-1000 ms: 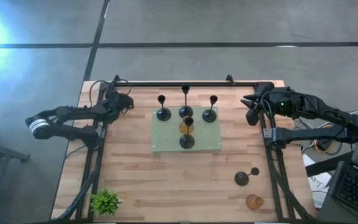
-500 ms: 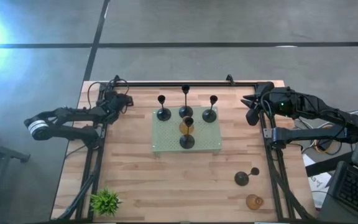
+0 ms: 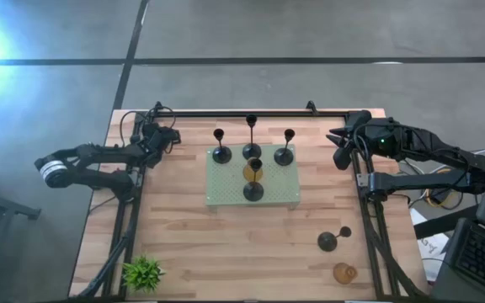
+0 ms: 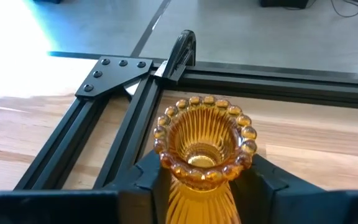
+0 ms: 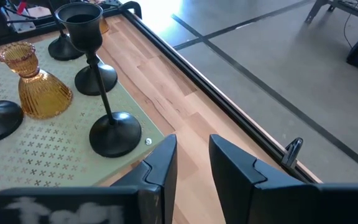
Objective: Pick & Place candle stick holders
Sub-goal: Align the top left yellow glass candle holder with the black candle holder on the shelf
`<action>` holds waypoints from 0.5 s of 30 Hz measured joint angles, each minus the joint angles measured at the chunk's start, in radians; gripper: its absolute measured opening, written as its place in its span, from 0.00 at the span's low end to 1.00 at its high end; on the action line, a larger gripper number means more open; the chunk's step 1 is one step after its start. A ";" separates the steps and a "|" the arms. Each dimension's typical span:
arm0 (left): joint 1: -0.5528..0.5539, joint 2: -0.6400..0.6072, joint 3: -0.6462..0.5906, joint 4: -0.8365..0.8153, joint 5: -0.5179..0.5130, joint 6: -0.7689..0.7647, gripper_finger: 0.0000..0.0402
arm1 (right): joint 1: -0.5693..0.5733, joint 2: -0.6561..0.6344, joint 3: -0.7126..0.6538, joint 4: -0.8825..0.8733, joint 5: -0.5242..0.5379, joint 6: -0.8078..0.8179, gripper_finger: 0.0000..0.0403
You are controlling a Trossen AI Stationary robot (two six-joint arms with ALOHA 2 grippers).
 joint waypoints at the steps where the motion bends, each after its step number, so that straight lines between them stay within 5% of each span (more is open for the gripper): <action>1: 0.000 0.004 0.000 0.002 0.001 -0.002 0.32 | 0.000 0.000 0.000 0.000 0.000 0.000 0.21; 15: 0.000 -0.028 0.007 0.015 0.113 0.072 0.32 | 0.000 0.000 0.000 -0.002 -0.001 0.000 0.18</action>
